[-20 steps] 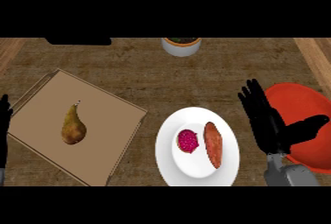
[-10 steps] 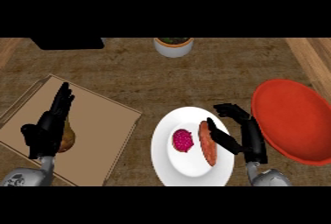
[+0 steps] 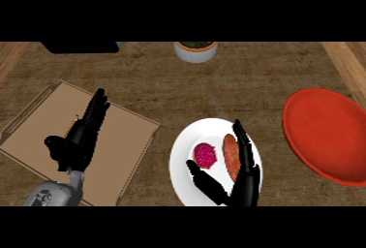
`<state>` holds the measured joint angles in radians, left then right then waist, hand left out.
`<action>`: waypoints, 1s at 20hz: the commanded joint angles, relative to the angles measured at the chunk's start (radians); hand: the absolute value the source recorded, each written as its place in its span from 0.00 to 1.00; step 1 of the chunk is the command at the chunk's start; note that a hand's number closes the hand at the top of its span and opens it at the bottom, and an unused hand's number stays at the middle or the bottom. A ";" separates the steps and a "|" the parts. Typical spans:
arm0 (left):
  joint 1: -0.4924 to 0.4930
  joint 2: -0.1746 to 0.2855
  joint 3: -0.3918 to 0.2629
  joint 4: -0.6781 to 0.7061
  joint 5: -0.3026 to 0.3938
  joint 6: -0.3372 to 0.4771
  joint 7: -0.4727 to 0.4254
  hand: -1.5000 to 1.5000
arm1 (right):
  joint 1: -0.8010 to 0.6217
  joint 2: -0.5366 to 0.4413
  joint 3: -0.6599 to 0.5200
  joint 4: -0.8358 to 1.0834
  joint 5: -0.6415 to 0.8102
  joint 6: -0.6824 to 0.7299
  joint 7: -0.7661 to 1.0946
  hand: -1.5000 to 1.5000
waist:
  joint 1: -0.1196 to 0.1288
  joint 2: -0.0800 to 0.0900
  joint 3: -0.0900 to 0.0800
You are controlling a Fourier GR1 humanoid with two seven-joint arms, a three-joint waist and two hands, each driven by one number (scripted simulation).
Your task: Pick the cupcake from the plate and place it in the bowl
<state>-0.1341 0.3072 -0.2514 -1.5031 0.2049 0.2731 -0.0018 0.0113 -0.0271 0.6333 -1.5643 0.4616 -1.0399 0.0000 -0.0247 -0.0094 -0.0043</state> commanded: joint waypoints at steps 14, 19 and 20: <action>-0.059 -0.035 -0.012 -0.018 -0.039 0.020 0.057 0.50 | 0.015 0.027 -0.002 -0.281 0.615 0.426 0.966 0.00 | 0.016 0.008 0.001; -0.032 -0.056 -0.005 -0.001 -0.029 0.002 0.031 0.50 | -0.100 0.027 0.094 -0.224 0.621 0.477 1.247 0.00 | 0.030 0.010 0.003; -0.062 -0.065 -0.018 -0.004 -0.045 0.008 0.063 0.50 | -0.109 0.027 0.098 -0.208 0.621 0.493 1.261 0.00 | 0.027 0.009 0.003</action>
<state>-0.1728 0.2627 -0.2650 -1.5185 0.1702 0.2806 0.0448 -0.0360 -0.0025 0.6803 -1.7960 1.0619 -0.5857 1.0380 -0.0004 -0.0011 -0.0027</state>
